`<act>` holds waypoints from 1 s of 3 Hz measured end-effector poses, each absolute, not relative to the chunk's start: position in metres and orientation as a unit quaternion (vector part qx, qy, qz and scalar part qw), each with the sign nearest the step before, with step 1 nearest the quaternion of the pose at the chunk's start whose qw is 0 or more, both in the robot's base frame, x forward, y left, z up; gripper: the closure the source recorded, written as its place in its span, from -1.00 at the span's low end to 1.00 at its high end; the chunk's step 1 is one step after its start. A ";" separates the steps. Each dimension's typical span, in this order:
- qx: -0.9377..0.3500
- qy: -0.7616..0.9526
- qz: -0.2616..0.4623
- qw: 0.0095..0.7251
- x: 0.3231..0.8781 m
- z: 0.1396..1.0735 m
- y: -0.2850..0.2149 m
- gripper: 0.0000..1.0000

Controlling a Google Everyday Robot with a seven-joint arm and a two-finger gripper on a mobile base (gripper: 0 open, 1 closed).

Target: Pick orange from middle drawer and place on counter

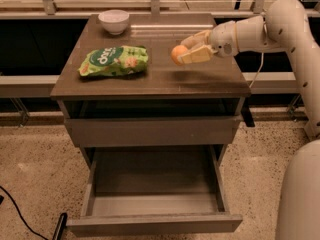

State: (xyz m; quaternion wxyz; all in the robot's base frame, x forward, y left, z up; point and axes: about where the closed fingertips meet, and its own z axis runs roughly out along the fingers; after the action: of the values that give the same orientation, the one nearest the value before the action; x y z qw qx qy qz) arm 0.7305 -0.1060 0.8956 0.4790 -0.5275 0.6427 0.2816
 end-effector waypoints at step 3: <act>-0.524 0.652 0.298 0.460 0.741 0.875 -0.088 -0.58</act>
Offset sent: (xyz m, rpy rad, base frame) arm 0.0082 0.0085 -0.0148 -0.0014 0.0396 -0.0003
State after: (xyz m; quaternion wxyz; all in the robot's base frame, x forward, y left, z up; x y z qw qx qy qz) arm 0.7409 -0.0875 0.8748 0.4604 -0.5239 0.6516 0.2981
